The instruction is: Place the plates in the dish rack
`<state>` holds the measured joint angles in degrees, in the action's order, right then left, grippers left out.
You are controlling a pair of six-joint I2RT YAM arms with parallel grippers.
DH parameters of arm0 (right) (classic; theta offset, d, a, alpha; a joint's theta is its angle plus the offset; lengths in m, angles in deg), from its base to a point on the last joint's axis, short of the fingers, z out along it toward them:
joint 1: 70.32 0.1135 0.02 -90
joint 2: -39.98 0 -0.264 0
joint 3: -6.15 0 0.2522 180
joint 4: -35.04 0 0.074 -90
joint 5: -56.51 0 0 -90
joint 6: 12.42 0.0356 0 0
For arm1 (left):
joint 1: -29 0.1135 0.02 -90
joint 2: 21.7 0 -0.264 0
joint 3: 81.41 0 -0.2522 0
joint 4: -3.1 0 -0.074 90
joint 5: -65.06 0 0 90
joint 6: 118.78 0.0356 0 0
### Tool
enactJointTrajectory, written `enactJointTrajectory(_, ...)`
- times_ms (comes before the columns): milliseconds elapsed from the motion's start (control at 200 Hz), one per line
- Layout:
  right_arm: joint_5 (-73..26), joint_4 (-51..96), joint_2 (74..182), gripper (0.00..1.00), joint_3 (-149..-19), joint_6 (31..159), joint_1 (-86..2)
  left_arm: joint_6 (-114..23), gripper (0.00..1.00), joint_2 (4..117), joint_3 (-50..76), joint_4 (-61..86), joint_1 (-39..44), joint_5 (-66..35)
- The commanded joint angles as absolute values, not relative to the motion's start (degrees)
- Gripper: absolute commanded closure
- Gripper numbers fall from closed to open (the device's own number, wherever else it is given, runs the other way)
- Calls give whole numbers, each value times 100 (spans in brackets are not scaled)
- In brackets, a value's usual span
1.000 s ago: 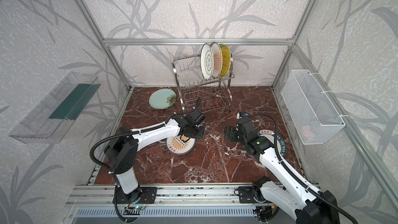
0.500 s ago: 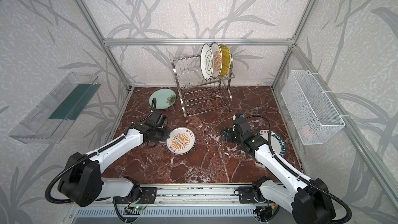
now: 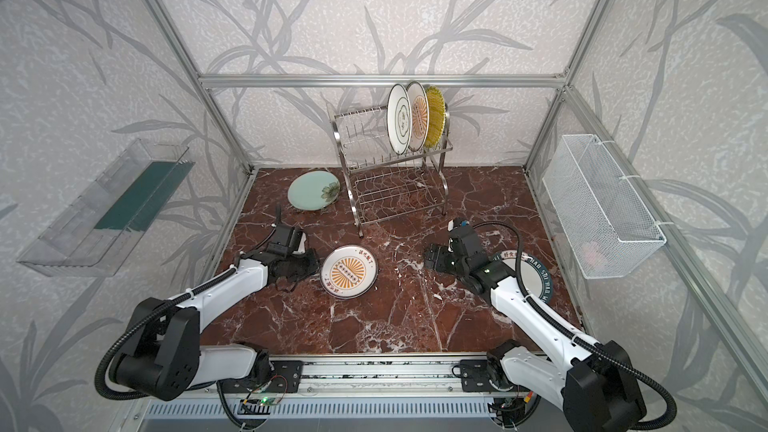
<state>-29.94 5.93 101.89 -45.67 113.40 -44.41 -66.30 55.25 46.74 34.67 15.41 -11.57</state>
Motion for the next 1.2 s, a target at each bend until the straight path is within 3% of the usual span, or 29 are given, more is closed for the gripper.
enactJointTrajectory(0, -2970, 695, 10197, 12, -4479, 11374, -4422, -6572, 78, 5701, 4601, 3418, 1590, -932)
enactJointTrajectory(400, -2988, 717, 10211, 12, -4446, 11374, -4428, -6501, 78, 6025, 4567, 3315, 1590, -707)
enactJointTrajectory(725, -3023, 740, 10185, 12, -4365, 11376, -4422, -6710, 78, 6441, 4603, 2462, 1373, 281)
enactJointTrajectory(1025, -2912, 890, 10157, 12, -4218, 11567, -4479, -7250, 78, 7059, 4268, 1739, 393, -20)
enactJointTrajectory(1195, -2652, 1017, 10136, 12, -4107, 11577, -4600, -7595, 79, 7186, 4330, 1323, 272, -287)
